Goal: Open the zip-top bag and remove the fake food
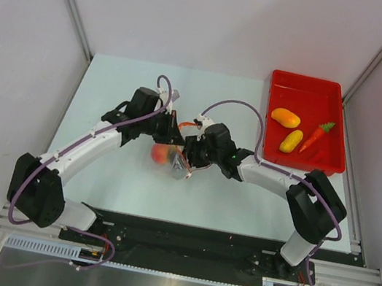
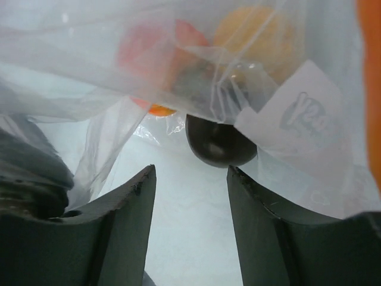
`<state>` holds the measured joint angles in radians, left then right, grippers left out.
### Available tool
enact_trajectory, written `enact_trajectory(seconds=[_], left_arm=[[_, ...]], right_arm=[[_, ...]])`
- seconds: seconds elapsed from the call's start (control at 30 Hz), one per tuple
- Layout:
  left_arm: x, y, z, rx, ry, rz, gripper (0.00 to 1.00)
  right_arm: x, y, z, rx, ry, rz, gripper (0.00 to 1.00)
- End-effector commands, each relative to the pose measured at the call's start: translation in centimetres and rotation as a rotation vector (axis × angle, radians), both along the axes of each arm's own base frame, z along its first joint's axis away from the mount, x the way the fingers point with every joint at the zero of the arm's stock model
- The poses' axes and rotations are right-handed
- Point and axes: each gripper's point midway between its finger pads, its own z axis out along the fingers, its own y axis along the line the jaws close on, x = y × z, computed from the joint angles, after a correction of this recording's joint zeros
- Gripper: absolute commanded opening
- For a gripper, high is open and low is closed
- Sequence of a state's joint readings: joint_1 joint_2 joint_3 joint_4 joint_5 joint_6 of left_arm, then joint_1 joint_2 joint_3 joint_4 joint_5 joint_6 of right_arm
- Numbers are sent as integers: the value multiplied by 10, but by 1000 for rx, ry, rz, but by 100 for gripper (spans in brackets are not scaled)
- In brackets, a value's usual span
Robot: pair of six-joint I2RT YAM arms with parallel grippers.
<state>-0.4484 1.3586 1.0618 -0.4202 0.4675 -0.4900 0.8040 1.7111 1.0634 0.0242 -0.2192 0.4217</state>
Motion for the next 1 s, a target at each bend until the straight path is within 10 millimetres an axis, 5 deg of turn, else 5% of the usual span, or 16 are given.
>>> enact_trajectory(seconds=[0.0,0.17,0.4,0.97], left_arm=[[-20,-27,22,-122,30,-116,0],[-24,-35,18,-127,45,-149,0],[-32,-46,16,-125,58,-190,0],[-45,-54,6,-94,68,-242,0]], right_arm=[[29,15,14,139,-38,-55,57],[35,16,8,194,20,-90,60],[43,11,-16,167,67,-165,79],[71,15,-71,72,180,-306,80]])
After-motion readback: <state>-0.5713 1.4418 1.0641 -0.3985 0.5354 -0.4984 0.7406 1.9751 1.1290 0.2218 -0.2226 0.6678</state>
